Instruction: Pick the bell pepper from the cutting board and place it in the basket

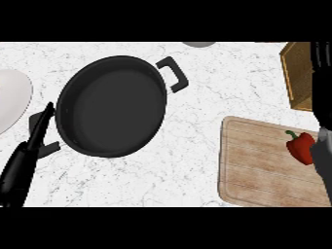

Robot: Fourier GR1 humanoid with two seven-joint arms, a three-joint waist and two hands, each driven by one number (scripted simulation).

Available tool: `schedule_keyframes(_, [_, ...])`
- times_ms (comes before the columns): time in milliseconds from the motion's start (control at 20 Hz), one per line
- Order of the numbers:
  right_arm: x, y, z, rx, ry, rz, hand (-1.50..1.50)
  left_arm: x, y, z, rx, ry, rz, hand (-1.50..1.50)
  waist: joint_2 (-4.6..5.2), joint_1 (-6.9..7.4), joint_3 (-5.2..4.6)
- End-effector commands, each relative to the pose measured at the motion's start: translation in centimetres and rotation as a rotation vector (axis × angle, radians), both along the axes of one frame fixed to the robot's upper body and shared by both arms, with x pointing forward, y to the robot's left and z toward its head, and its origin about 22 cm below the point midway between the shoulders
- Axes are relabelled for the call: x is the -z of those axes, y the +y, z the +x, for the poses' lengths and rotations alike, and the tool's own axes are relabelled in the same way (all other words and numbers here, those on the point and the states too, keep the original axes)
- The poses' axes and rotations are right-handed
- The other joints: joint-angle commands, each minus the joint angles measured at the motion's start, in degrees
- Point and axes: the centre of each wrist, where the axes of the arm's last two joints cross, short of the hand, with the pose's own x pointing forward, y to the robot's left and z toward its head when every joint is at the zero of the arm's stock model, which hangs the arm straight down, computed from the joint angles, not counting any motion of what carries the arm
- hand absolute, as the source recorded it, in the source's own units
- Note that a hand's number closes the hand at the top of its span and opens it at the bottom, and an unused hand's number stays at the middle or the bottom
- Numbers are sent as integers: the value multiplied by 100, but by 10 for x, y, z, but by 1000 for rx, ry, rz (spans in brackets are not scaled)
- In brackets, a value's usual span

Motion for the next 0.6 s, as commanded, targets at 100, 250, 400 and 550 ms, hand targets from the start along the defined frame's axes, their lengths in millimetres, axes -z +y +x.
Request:
schedule_keyframes(100, [-4,-25,26,-344,44,2,150,-4,2,14,-42,122,-153,0,-76,203,57])
schedule_keyframes(250, [-15,-19,27,-601,50,-14,150,-4,4,20,-106,188,-270,0,32,336,77])
schedule_keyframes(400, [-24,5,5,-891,-68,-469,-150,10,-7,17,-96,281,-342,0,-41,197,49])
schedule_keyframes(550, [6,-4,-14,-987,-143,-486,-150,0,12,34,-166,328,-387,0,-148,-111,58])
